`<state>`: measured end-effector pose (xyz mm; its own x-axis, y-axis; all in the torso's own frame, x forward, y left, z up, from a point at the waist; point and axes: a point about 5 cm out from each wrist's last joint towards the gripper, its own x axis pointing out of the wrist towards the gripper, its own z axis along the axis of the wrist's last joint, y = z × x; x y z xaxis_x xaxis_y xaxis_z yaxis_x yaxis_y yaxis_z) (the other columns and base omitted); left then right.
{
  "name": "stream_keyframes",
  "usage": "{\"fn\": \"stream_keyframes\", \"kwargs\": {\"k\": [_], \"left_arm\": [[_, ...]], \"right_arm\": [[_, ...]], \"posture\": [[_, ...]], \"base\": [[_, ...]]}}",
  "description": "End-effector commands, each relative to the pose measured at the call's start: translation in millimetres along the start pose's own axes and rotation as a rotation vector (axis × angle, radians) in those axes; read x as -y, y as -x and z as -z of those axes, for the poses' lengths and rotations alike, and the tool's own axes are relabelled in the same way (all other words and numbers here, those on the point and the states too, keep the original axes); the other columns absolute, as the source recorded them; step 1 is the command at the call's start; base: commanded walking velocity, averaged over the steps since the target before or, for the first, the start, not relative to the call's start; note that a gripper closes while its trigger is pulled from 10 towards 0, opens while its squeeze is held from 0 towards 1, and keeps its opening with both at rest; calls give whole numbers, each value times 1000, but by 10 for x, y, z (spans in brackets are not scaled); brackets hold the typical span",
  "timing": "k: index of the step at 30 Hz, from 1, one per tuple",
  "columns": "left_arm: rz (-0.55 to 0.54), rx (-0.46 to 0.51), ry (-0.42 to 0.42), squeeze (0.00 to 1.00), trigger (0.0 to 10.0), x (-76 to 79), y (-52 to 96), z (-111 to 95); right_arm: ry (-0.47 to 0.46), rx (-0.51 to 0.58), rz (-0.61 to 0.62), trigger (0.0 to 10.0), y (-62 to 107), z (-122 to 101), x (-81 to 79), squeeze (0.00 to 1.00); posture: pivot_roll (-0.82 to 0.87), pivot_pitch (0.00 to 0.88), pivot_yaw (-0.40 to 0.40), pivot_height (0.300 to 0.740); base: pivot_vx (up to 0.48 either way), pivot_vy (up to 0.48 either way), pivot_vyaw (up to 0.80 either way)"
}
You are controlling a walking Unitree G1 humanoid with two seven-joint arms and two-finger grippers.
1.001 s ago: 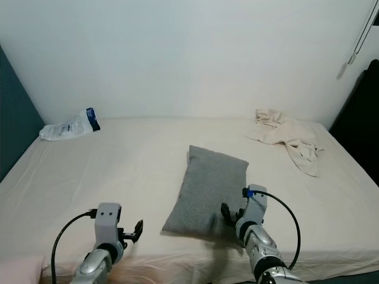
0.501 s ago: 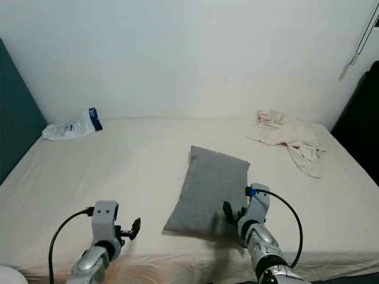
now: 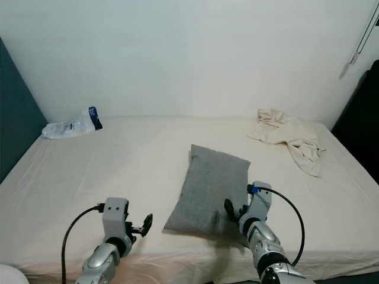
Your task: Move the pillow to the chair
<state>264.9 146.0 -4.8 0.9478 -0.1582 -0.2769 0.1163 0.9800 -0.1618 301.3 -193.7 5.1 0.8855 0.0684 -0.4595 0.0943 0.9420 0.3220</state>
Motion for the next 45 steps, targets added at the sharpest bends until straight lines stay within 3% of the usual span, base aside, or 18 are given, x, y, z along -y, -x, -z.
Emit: {"fn": "stream_keyframes", "kwargs": {"k": [1,9,16,21,29,35,37,40,42,43,45], "left_arm": [[17,16,20,0,10000,35,-15,-25],[31,27,21,0,10000,35,-11,-43],[32,33,22,0,10000,18,-5,-55],[38,37,19,0,10000,25,-2,-59],[62,44,12,0,10000,43,36,-52],[71,46,9,0,10000,42,59,-48],[74,46,8,0,10000,44,66,-47],[78,48,7,0,10000,46,85,-45],[78,48,7,0,10000,46,85,-45],[80,47,5,0,10000,43,101,-41],[81,47,5,0,10000,40,111,-38]], "right_arm": [[-25,3,17,10000,6,-14,42,0],[-141,56,67,10000,29,-131,193,0],[-186,116,84,10000,42,-246,270,0],[-223,136,93,10000,50,-294,313,0],[-391,280,87,10000,86,-581,459,0],[-431,309,107,10000,123,-605,545,0],[-467,317,69,10000,118,-595,521,0],[-483,330,-133,10000,71,-589,310,0],[-483,330,-133,10000,71,-589,310,0],[-484,343,-266,10000,45,-627,162,0],[-481,349,-328,10000,36,-653,93,0]], "posture": [[60,0,-31,661],[62,0,-34,626],[64,0,-36,587],[64,0,-34,587],[73,0,-22,539],[78,9,-13,524],[80,14,-12,524],[87,26,-9,524],[87,26,-9,524],[92,33,-8,524],[96,38,-7,524]], "base": [[0,0,0],[0,0,0],[0,0,0],[0,0,0],[0,0,0],[0,0,0],[0,0,0],[0,0,0],[0,0,0],[0,0,0],[0,0,0]]}}
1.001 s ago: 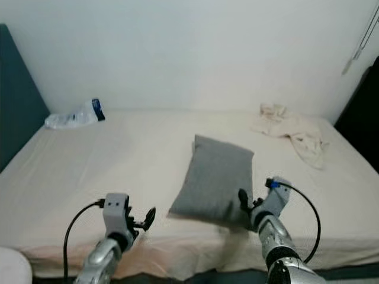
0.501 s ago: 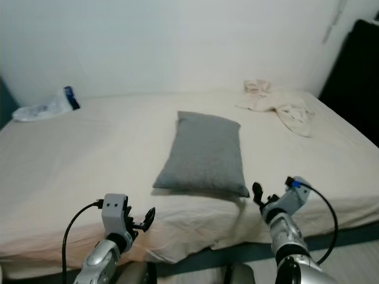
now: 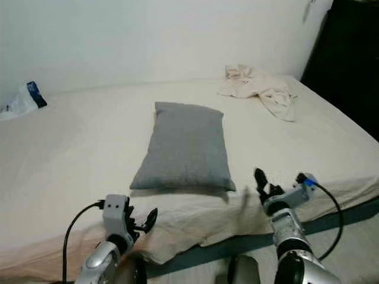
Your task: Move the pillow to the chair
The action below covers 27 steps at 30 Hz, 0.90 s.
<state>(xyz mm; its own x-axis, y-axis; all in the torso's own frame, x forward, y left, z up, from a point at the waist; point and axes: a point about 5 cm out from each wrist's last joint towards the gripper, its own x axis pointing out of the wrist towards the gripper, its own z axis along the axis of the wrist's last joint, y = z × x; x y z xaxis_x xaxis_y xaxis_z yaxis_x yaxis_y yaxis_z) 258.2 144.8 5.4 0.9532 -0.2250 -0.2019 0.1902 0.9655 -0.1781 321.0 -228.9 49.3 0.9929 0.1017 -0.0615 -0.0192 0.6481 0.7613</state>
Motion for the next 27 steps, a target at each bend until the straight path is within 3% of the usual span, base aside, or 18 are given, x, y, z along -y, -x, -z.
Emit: {"fn": "stream_keyframes", "kwargs": {"k": [1,8,12,16,22,27], "left_arm": [[3,-18,8,0,10000,-1,38,39],[1,-16,3,0,10000,-13,116,47],[-2,-11,2,0,10000,-26,166,30],[-8,-14,-3,0,10000,-61,283,31],[-13,-23,-8,0,10000,-80,404,43],[-27,-31,-8,0,10000,-90,488,21]], "right_arm": [[-13,3,-124,10000,-95,-25,-170,0],[20,25,57,10000,-106,-93,-72,0],[-19,53,58,10000,-99,-134,-56,0],[-65,14,-86,10000,-200,-65,-254,0],[-89,-47,-200,10000,-301,75,-481,0],[-67,-115,-126,10000,-345,247,-543,0]], "posture": [[96,38,-7,524],[134,64,-7,524],[150,79,-3,524],[175,112,18,524],[203,140,25,524],[219,155,24,524]], "base": [[0,0,0],[0,0,0],[0,0,0],[0,0,0],[0,0,0],[0,0,0]]}}
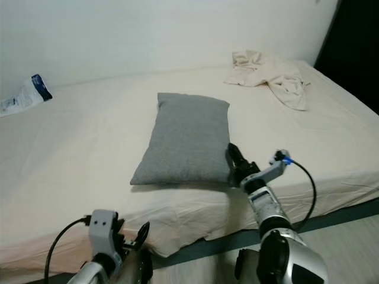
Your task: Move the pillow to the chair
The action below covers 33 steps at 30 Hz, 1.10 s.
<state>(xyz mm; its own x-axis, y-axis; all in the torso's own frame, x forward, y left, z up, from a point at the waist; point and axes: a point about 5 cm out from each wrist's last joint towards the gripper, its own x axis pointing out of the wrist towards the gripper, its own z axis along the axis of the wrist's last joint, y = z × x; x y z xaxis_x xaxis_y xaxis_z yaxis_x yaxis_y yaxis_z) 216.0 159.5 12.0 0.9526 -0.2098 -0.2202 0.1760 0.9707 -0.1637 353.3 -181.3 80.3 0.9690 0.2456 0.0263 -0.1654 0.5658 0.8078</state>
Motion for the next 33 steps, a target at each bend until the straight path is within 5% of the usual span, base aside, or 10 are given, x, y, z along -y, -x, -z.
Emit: {"fn": "stream_keyframes", "kwargs": {"k": [1,10,16,25,26,27,29,33], "left_arm": [[-10,-15,4,0,10000,-41,56,-3],[-14,-28,5,0,10000,-37,109,-30],[-10,-32,10,0,10000,-9,89,-55],[-1,-35,14,0,10000,17,62,-69],[0,-36,14,0,10000,14,61,-73],[0,-36,14,0,10000,14,61,-73],[2,-36,12,0,10000,10,55,-80],[3,-33,10,0,10000,7,39,-95]], "right_arm": [[5,-72,58,10000,-20,176,-11,0],[3,-163,89,10000,-144,462,-200,0],[129,-286,188,10000,-131,665,-203,0],[78,-245,326,10000,37,650,40,0],[68,-250,321,7020,51,664,50,0],[68,-250,321,7020,51,664,50,0],[79,-274,294,0,53,696,34,0],[109,-321,265,0,50,751,4,0]], "posture": [[220,162,25,524],[211,170,24,524],[198,164,12,524],[185,164,22,524],[182,163,25,524],[182,163,25,524],[182,161,26,524],[183,157,24,524]], "base": [[0,0,0],[0,0,0],[0,0,0],[0,0,0],[0,0,0],[0,0,0],[0,0,0],[0,0,0]]}}
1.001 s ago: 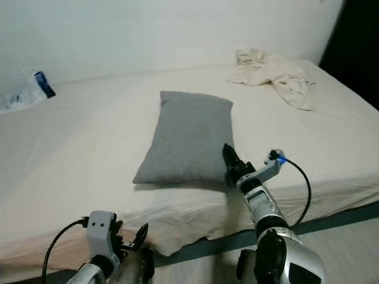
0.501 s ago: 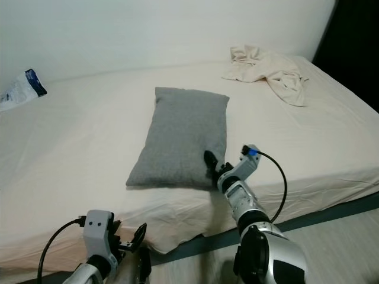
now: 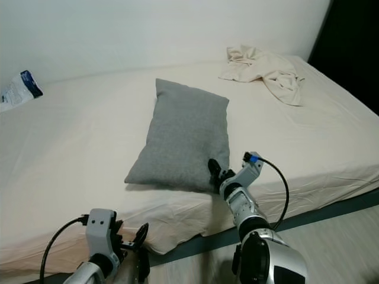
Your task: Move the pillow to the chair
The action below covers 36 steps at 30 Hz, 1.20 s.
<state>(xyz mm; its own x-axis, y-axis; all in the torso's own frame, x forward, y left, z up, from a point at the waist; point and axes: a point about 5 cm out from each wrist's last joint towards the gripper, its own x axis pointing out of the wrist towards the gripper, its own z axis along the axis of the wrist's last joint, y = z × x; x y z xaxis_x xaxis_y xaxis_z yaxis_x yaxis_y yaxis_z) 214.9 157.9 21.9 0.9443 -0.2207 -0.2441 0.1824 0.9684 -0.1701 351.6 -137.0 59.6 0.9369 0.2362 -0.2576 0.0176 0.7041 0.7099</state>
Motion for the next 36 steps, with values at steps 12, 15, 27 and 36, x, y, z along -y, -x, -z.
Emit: {"fn": "stream_keyframes", "kwargs": {"k": [12,15,27,36], "left_arm": [[-9,13,14,0,10000,0,-69,-43],[-6,18,16,0,10000,12,-109,-50],[-5,91,23,0,10000,0,-372,-253],[-82,206,90,0,10000,-126,-587,-554]], "right_arm": [[154,-190,29,0,39,279,42,0],[212,-179,26,0,42,221,65,0],[284,17,-196,0,-35,-309,-179,0],[281,128,-291,0,-35,-648,-309,0]], "posture": [[171,138,5,524],[163,122,-2,524],[133,27,-37,534],[108,0,-51,568]], "base": [[0,0,0],[0,0,0],[0,0,0],[0,0,0]]}}
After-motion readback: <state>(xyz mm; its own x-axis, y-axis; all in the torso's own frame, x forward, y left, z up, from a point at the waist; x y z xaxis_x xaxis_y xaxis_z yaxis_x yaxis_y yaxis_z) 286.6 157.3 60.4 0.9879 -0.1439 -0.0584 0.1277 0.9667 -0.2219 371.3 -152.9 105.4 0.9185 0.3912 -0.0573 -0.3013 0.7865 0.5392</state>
